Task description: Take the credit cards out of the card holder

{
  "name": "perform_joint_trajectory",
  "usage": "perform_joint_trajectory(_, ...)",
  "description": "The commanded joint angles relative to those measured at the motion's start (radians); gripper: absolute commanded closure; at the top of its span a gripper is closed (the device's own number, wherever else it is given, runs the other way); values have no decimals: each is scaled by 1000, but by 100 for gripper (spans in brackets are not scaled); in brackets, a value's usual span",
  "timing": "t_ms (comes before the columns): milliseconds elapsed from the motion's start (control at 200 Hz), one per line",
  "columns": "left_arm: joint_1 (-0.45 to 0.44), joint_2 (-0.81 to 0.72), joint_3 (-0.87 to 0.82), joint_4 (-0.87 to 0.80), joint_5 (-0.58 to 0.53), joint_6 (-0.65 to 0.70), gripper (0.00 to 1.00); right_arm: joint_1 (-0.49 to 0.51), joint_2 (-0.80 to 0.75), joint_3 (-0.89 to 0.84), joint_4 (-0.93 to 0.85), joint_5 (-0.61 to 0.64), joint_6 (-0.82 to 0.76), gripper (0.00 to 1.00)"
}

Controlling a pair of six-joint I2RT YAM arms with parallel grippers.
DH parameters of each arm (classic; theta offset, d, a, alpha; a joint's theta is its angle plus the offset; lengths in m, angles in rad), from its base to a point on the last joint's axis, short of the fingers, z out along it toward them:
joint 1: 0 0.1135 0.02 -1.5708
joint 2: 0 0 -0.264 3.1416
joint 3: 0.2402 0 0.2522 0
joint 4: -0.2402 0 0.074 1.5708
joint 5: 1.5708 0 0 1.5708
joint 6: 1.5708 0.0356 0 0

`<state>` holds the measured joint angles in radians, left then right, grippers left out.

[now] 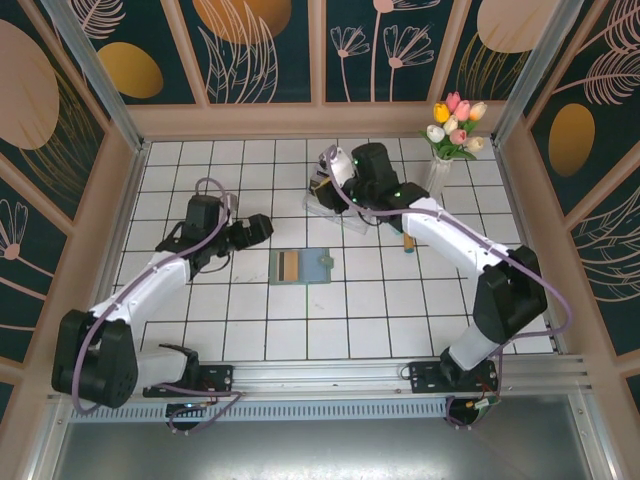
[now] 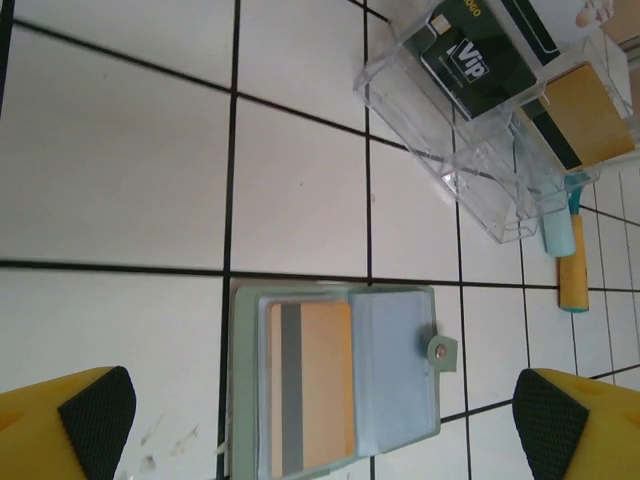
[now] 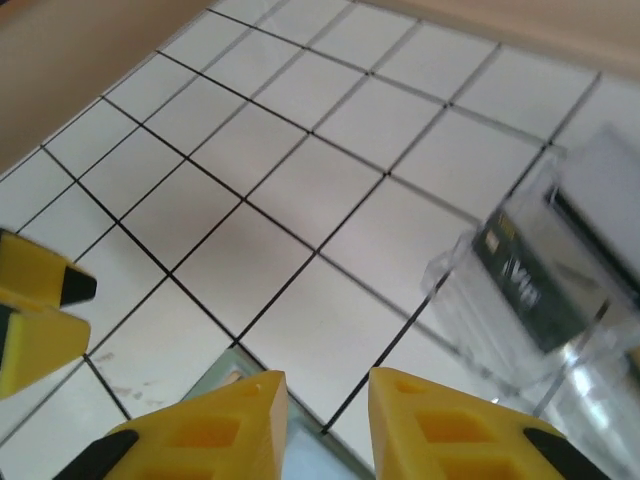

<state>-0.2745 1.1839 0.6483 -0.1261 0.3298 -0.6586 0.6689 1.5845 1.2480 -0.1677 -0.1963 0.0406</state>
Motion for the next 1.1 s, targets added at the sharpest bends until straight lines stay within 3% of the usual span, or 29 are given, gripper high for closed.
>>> perform_joint_trajectory(0,8,-57,-76,76,25,-71,2,59,-33,-14,-8,157,299,67)
perform_joint_trajectory(160,8,-96,-155,151,96,-99,1,87,-5,-39,-94,180,591,64)
perform_joint_trajectory(300,8,-87,-175,180,127,-97,2,103,2,-170,65,55,729,60)
perform_joint_trajectory(425,7,-51,-179,206,169,-86,1,139,8,-247,167,52,831,52)
perform_joint_trajectory(616,6,-8,-191,247,209,-93,1,191,48,-279,249,58,876,44)
perform_joint_trajectory(851,-4,72,-189,248,253,-75,2,195,122,-282,323,-13,913,49)
perform_joint_trajectory(1096,-30,145,-175,270,215,-104,3,196,174,-284,372,-56,941,51)
